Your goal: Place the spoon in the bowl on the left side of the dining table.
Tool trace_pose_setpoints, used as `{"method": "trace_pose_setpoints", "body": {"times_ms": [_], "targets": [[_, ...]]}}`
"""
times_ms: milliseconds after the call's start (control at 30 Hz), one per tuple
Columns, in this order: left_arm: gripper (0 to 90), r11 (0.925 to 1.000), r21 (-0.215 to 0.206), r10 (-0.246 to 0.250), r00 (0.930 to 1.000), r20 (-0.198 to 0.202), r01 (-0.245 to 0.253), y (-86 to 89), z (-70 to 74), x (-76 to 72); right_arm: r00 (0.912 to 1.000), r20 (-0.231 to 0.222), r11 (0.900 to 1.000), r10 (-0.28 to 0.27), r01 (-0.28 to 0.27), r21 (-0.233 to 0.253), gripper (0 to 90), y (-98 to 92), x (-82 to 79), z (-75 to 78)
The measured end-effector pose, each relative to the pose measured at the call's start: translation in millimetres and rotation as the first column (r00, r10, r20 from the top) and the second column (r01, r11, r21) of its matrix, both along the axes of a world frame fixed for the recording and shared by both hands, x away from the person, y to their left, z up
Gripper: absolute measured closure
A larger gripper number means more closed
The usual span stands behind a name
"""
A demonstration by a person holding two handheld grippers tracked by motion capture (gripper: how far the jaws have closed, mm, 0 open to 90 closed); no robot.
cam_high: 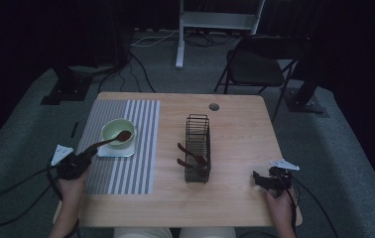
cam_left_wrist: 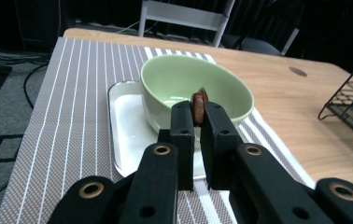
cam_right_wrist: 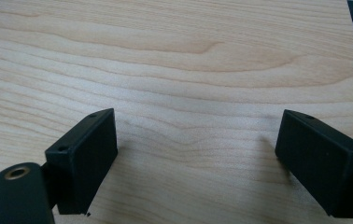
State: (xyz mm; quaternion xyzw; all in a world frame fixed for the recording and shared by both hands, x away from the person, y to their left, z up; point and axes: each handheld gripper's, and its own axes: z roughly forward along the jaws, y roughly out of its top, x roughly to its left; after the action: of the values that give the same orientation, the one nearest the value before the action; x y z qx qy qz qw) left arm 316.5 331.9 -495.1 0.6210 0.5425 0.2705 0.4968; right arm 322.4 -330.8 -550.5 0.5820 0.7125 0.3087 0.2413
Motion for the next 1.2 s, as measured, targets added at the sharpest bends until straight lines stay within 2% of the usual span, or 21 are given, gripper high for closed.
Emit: {"method": "trace_pose_setpoints", "body": {"times_ms": [67,233,333,400,433,533,567,633,667,700,733,800,833,867,1000,1067,1133,1200], "targets": [[83.5,1.0000,-0.004,-0.005,1.0000,-0.002,0.005,0.8,-2.1,-0.4,1.0000,0.000,1.000,0.000,0.000,0.000,12.2,0.0,0.0,0.0],[83.4,0.9992,0.040,-0.004,0.9999,-0.010,0.004,-1.9,-10.3,-2.0,1.0000,-0.001,1.000,0.000,0.000,0.000,12.2,0.0,0.0,0.0],[83.1,0.9988,0.049,-0.005,0.9999,-0.010,0.006,-3.2,-10.7,-1.9,1.0000,-0.001,1.000,0.000,0.000,0.000,12.2,0.0,-0.1,0.1],[79.2,0.9984,0.056,0.000,0.9999,-0.014,0.001,-4.1,-10.9,-1.5,1.0000,-0.001,1.000,0.000,0.000,0.000,12.2,0.0,-0.1,0.1],[73.7,0.9980,0.062,0.007,0.9999,-0.013,-0.006,-4.9,-11.2,-1.5,1.0000,-0.001,1.000,0.000,0.000,0.000,12.2,0.0,-0.1,0.1],[70.8,0.9972,0.075,0.008,0.9998,-0.017,-0.007,-6.1,-12.6,-1.8,1.0000,-0.001,1.000,0.000,0.000,0.000,12.2,0.0,-0.1,0.1],[65.9,0.9972,0.075,0.008,0.9998,-0.017,-0.007,-6.1,-12.6,-1.8,1.0000,-0.001,1.000,0.000,0.000,0.000,12.2,0.0,-0.1,0.1],[64.3,0.9964,0.082,0.021,0.9994,-0.026,-0.019,-6.2,-13.7,-3.5,1.0000,-0.001,1.000,0.000,0.000,0.000,12.2,0.0,-0.1,0.1],[58.7,0.9963,0.083,0.024,0.9993,-0.029,-0.022,-6.2,-13.9,-4.4,1.0000,-0.001,1.000,0.000,0.000,0.000,12.2,0.0,-0.1,0.1],[58.0,0.9968,0.079,0.014,0.9994,-0.033,-0.012,-6.0,-14.2,-5.3,1.0000,-0.001,1.000,0.000,0.000,0.000,12.2,0.0,-0.1,0.1],[57.3,0.9958,0.091,0.013,0.9992,-0.037,-0.010,-6.8,-14.5,-6.3,1.0000,-0.001,1.000,0.000,0.000,0.000,12.2,0.0,-0.1,0.1],[50.1,0.9947,0.103,0.012,0.9991,-0.041,-0.007,-8.0,-14.7,-7.5,1.0000,-0.002,1.000,0.000,0.000,0.000,12.2,0.0,-0.1,0.1],[50.1,0.9941,0.108,0.002,0.9989,-0.047,0.003,-8.3,-15.2,-8.7,1.0000,-0.001,1.000,0.000,0.000,0.000,12.2,0.0,-0.1,0.1],[47.3,0.9916,0.129,0.009,0.9986,-0.051,-0.002,-9.9,-16.0,-11.9,1.0000,-0.001,1.000,-0.001,0.001,0.001,12.2,0.1,-0.1,0.1],[45.0,0.9937,0.111,0.018,0.9984,-0.053,-0.012,-9.0,-17.2,-16.9,1.0000,-0.001,1.000,-0.001,0.001,0.001,12.2,0.1,-0.1,0.1],[38.7,0.9947,0.101,0.023,0.9982,-0.056,-0.017,-8.7,-17.5,-18.2,1.0000,-0.001,1.000,-0.001,0.001,0.001,12.2,0.1,-0.1,0.1],[37.7,0.9954,0.089,0.041,0.9974,-0.059,-0.036,-6.7,-19.8,-24.0,1.0000,-0.001,1.000,-0.001,0.001,0.001,12.2,0.1,-0.1,0.1],[32.3,0.9958,0.079,0.050,0.9965,-0.067,-0.045,-5.0,-21.7,-26.5,1.0000,-0.001,1.000,-0.001,0.001,0.001,12.2,0.1,-0.1,0.1]]}}
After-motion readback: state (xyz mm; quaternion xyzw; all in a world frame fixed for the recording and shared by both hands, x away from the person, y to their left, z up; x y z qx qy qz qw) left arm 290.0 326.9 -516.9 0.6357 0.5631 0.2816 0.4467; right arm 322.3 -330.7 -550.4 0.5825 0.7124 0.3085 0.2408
